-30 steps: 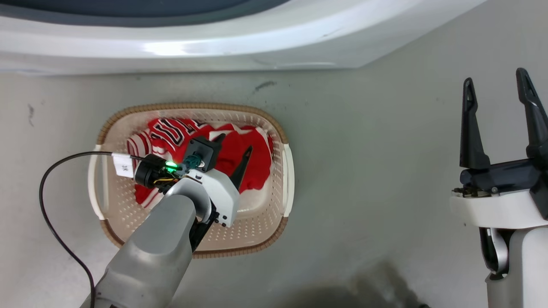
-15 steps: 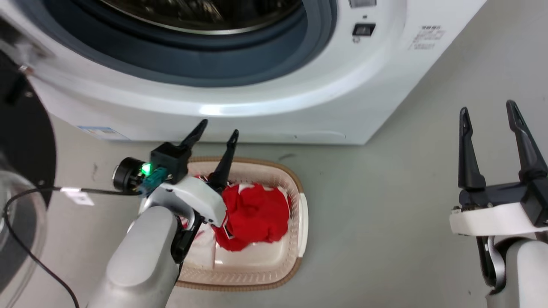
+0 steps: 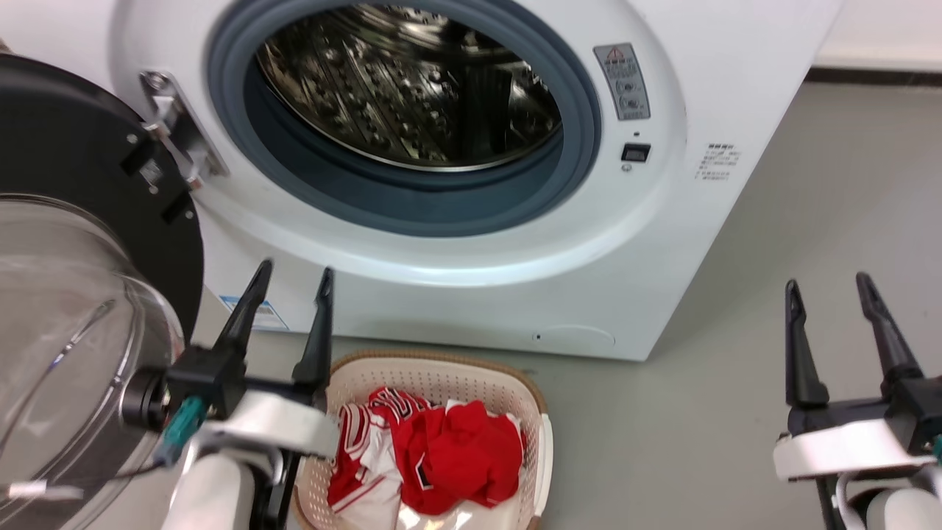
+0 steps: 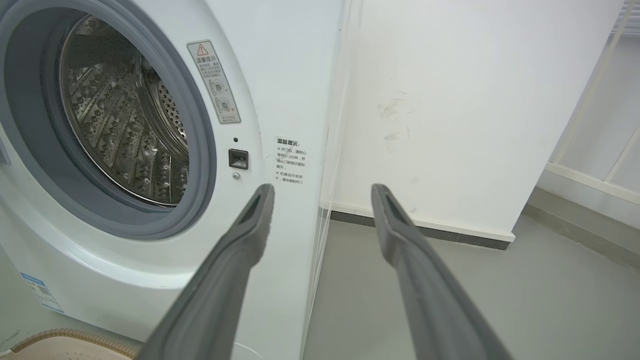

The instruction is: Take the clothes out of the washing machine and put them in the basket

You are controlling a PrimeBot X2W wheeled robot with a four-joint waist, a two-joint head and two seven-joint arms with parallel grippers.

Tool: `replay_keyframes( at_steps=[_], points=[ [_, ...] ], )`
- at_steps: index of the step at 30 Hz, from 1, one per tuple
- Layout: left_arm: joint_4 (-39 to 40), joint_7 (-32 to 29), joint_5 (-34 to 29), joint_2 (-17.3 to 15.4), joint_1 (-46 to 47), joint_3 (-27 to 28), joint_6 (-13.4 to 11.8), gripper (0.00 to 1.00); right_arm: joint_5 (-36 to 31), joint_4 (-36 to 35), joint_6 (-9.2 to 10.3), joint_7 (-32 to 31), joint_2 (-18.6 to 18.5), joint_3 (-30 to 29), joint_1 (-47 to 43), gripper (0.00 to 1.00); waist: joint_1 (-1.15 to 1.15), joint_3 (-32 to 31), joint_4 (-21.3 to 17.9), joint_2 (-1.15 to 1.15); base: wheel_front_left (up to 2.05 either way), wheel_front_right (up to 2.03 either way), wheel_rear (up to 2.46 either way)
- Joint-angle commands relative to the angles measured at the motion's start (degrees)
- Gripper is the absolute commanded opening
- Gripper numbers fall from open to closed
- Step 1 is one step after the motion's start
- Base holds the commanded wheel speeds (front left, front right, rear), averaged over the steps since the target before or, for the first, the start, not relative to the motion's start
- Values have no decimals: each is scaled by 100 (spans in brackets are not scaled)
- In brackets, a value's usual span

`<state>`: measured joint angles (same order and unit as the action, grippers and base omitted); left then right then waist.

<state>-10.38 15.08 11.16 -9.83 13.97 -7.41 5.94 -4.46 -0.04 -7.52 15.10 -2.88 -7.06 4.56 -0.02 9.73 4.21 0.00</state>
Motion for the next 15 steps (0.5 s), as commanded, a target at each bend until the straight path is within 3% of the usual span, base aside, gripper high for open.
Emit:
replay_keyframes(
  at_steps=[1, 8, 15],
  points=[
    [191, 13, -67, 96, -300, 142, -53, 100, 51, 30, 6, 9, 0, 24, -154, 100, 2, -303, 63, 0, 0, 0, 0],
    [697, 13, -329, 435, -1232, 597, -170, 100, 209, 76, 6, 9, -1, 156, -661, 100, 2, -707, -28, 0, 0, 0, 0],
    [848, 13, -665, 596, -1769, 676, -278, 100, 331, 107, 6, 10, -1, 159, -1034, 100, 2, -961, -101, 0, 0, 0, 0]
  ],
)
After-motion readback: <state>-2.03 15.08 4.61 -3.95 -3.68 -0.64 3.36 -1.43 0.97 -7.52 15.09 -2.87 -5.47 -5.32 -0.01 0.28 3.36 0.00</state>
